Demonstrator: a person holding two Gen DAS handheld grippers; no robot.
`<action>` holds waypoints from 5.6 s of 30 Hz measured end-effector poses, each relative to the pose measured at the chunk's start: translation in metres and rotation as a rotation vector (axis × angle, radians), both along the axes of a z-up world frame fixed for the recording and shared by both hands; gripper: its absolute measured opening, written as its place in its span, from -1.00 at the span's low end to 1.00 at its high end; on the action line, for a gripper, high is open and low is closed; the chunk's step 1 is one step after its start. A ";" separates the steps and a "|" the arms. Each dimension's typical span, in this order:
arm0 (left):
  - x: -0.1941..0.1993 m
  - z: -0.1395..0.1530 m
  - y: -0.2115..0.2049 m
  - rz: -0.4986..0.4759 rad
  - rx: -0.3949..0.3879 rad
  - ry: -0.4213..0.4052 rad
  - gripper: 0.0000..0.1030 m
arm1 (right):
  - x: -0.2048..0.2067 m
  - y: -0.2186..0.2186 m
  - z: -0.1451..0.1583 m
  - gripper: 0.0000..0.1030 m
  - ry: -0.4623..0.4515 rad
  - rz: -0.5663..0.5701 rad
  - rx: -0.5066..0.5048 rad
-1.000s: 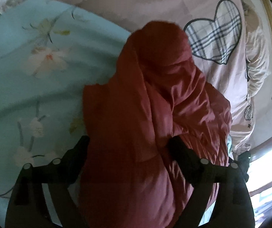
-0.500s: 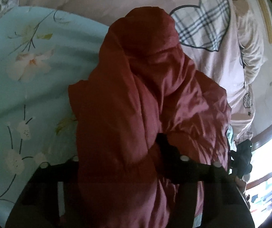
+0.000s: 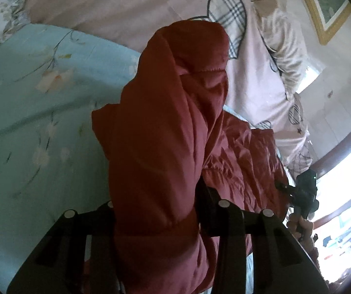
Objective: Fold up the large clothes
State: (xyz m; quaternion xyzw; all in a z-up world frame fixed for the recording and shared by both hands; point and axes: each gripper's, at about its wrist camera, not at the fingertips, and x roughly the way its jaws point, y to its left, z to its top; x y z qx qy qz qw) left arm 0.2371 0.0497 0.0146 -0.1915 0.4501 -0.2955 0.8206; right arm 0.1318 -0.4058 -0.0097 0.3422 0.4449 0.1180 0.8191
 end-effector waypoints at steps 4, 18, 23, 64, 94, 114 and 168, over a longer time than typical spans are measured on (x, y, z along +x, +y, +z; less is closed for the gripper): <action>-0.033 -0.003 0.023 -0.020 -0.006 0.015 -0.29 | -0.047 0.010 -0.002 -0.24 0.018 0.013 0.024; -0.085 -0.031 0.051 0.000 -0.035 0.095 -0.29 | -0.103 0.021 -0.008 -0.18 0.024 -0.006 0.071; -0.079 -0.042 0.048 0.023 -0.010 0.104 -0.25 | -0.106 0.014 -0.023 -0.07 0.038 -0.034 0.076; -0.082 -0.001 0.049 0.191 0.222 -0.064 0.38 | -0.101 0.017 0.009 0.71 0.003 -0.153 -0.275; 0.008 0.023 0.005 0.183 0.261 -0.079 -0.74 | 0.007 0.024 0.064 -0.81 -0.081 -0.175 -0.492; 0.060 -0.028 -0.019 0.197 0.370 0.021 -0.75 | 0.048 0.004 -0.003 -0.90 0.076 -0.241 -0.503; -0.115 -0.003 0.032 0.248 0.318 -0.080 0.05 | -0.123 0.056 0.029 0.10 0.006 -0.162 -0.459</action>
